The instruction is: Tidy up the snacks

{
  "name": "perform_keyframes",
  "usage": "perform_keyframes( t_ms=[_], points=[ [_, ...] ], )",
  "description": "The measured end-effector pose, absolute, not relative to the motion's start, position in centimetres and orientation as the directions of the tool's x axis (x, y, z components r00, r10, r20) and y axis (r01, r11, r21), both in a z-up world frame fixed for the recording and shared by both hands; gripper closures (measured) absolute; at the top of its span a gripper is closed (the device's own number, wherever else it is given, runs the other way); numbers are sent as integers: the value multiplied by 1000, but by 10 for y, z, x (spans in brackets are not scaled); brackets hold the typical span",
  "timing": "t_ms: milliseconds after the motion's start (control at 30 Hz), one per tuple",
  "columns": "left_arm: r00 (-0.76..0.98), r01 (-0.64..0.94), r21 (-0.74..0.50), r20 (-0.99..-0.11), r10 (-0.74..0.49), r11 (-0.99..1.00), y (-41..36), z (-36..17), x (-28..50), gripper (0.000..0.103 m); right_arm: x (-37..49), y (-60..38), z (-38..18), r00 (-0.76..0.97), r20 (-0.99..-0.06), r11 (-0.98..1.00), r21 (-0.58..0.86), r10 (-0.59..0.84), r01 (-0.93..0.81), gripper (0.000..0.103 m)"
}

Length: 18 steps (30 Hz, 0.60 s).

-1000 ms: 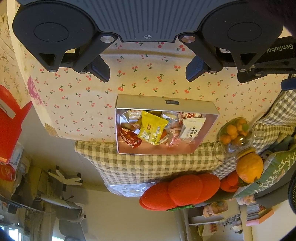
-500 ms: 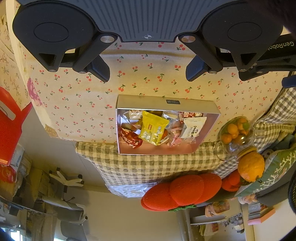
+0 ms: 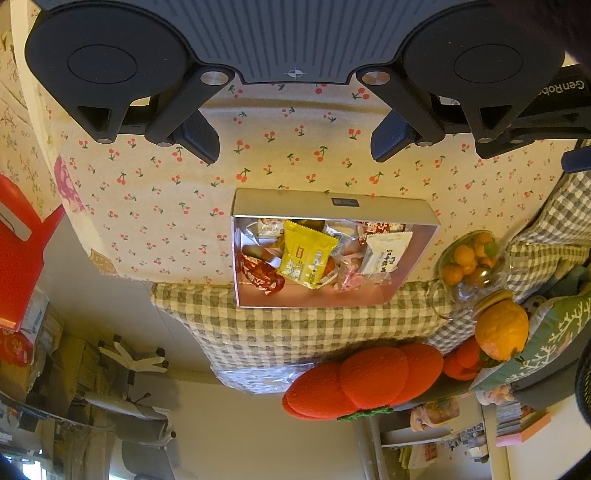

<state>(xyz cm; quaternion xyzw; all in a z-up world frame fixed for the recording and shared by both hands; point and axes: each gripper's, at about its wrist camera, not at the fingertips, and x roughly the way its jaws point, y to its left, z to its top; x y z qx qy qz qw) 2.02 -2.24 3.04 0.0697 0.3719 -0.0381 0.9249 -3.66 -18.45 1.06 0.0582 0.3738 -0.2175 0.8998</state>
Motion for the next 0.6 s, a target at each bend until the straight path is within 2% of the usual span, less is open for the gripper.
perform_keyframes(
  t_ms=[600],
  points=[
    [718, 122, 99, -695, -19, 988, -23, 29, 20, 0, -36, -184, 11, 625, -700, 899, -57, -346, 435, 12]
  ],
)
